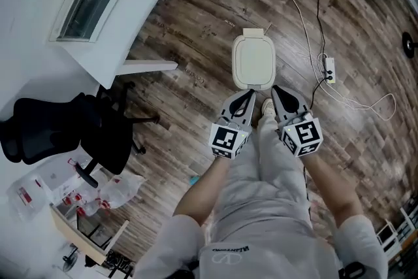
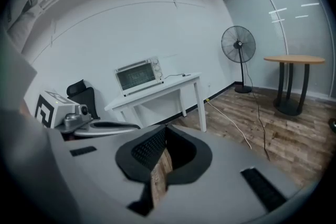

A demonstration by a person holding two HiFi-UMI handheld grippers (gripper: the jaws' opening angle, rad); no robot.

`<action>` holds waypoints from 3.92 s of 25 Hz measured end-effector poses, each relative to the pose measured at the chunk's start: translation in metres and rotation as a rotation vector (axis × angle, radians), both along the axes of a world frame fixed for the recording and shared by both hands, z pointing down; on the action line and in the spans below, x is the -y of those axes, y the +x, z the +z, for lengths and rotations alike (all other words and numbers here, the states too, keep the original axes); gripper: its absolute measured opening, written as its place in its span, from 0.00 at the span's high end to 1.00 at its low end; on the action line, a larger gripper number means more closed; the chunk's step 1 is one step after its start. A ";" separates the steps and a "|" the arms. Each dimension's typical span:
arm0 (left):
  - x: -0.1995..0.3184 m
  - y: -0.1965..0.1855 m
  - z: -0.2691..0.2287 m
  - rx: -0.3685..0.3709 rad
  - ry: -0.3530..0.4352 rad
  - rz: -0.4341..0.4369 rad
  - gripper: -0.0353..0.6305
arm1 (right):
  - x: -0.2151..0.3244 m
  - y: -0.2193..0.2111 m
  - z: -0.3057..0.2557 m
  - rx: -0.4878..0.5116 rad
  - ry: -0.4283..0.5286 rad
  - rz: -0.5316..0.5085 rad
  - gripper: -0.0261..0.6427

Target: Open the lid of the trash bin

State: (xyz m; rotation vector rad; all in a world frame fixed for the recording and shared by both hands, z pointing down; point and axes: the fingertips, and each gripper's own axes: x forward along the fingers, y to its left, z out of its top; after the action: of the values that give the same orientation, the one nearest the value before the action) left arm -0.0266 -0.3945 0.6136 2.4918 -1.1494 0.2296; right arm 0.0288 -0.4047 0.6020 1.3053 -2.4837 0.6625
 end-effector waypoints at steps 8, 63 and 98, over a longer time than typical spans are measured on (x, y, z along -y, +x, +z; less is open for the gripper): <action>0.003 0.011 0.184 0.070 -0.258 -0.074 0.94 | 0.008 0.005 0.152 0.028 -0.196 0.098 0.94; -0.004 0.000 0.253 0.148 -0.250 -0.065 0.94 | -0.021 0.037 0.207 0.061 -0.248 0.220 0.94; -0.208 0.008 -0.290 0.064 0.510 -0.280 0.94 | -0.206 0.202 -0.235 0.178 0.373 0.294 0.94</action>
State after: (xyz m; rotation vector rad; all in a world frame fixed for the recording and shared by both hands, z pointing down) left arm -0.0185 -0.1865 0.3236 2.7068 -1.7460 -0.0751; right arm 0.2306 -0.1986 0.3671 1.8469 -2.6744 0.3981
